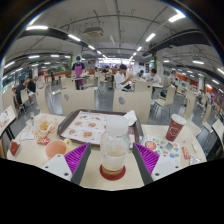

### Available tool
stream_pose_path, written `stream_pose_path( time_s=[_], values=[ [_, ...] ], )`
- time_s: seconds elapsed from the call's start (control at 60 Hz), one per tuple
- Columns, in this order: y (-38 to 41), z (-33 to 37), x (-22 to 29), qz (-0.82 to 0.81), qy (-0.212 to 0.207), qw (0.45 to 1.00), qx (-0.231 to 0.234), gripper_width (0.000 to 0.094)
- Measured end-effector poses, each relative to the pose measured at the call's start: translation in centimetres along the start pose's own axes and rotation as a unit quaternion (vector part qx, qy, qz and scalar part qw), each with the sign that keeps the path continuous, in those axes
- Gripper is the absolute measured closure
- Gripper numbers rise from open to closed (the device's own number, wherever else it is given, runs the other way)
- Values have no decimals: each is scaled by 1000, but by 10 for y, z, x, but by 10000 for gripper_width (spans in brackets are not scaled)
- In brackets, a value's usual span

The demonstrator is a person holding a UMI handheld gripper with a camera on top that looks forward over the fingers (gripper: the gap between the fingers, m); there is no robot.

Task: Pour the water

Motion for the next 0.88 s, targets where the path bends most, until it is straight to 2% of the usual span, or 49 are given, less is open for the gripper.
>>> stream_pose_path(
  time_s=[0.217, 0.467, 0.683, 0.883],
  values=[
    [23, 100, 9, -12, 16, 999, -40, 90],
    [59, 197, 8, -3, 19, 998, -57, 89],
    [65, 233, -2, -14, 25, 997, -74, 87],
    [72, 239, -3, -36, 24, 997, -66, 92]
  ],
)
Point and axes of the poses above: the point between the fingertips, and its own axes, seen from behind it with the camera up: y to the left, x up, z backward, against the way the camera looks, the point moved 2 cm from there along z, backward, against the way the camera looks, and after that the axes turned 1 degree about x, right-handed, at the moved point
